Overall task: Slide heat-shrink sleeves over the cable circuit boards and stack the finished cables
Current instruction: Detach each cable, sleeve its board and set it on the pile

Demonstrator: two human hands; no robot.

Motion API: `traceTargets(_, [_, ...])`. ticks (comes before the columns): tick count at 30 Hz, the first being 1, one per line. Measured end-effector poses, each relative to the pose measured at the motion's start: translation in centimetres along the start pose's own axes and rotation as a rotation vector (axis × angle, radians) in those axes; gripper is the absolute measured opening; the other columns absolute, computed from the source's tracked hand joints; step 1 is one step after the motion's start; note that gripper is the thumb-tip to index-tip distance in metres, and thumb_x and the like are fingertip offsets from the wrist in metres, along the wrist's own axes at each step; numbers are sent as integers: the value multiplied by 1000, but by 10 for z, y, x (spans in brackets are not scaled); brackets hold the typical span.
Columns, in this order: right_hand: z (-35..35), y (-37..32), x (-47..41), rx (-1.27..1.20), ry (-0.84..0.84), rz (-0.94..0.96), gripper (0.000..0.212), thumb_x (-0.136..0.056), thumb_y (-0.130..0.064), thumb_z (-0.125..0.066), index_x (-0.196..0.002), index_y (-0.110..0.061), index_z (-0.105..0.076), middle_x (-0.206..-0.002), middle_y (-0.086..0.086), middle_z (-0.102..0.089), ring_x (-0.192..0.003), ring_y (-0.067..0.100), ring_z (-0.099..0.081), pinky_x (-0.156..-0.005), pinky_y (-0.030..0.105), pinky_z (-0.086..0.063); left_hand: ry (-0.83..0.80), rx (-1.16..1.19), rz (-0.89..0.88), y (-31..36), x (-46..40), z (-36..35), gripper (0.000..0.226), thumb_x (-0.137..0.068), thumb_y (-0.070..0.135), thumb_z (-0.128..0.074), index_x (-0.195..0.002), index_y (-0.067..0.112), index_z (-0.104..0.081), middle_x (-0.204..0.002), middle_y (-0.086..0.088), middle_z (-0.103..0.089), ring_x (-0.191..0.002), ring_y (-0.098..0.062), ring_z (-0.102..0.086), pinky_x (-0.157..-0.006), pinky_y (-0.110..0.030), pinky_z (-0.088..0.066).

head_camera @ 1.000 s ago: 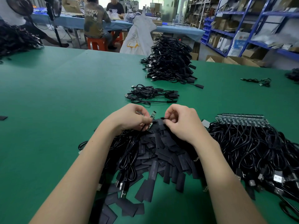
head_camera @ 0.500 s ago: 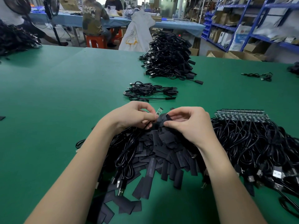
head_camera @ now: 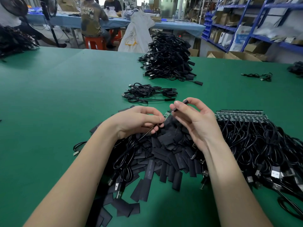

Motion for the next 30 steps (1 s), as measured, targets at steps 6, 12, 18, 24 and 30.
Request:
traceTargets(6, [-4,7,0,-4,57,-5,25,-81,-3,-79,-91,-17,-61,-92,15,-78,-88,18,-76,-73,23,-59,-49,67,-5,1,1,-3,5,-91,11,-67,-86,13,-68,-80,-3,-69,-65,-10,-59,-61,-17,-52])
traceTargets(12, [-5,11,-2,-63,2,-29,23,-82,-7,-78,-93,-20,-62,-92,9,-79,-93,15,-76,-75,23,-59,-96,129,-6,2,2,-5,6,-79,16,-71,-85,14,-68,-79,-2,-68,-64,-8,-60,-59,-16,-51])
traceTargets(18, [-8,12,0,-166,-141,-105,25,-71,-12,-78,-90,-16,-62,-95,8,-78,-96,16,-76,-76,24,-59,-184,161,-8,3,6,-5,10,-85,13,-71,-77,18,-73,-77,0,-67,-61,-6,-58,-57,-15,-49])
traceTargets(24, [-9,11,1,-82,-197,-67,25,-72,-13,-77,-91,-15,-61,-106,8,-78,-103,19,-74,-80,26,-59,-230,134,-21,3,9,-4,12,-85,14,-66,-76,20,-73,-76,1,-65,-61,-5,-56,-58,-14,-47])
traceTargets(30, [-8,10,3,-116,-274,-96,20,-77,-10,-73,-93,-16,-63,-103,8,-78,-101,19,-75,-78,25,-59,-240,130,-42,2,8,-4,14,-84,13,-66,-78,20,-75,-75,2,-65,-62,-4,-55,-59,-14,-47])
Point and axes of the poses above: each hand's wrist, its own x-axis away from the middle knuckle, its own z-axis out of the back of the hand, y = z × x, the point moved 5 cm from there along -x, towards the middle knuckle
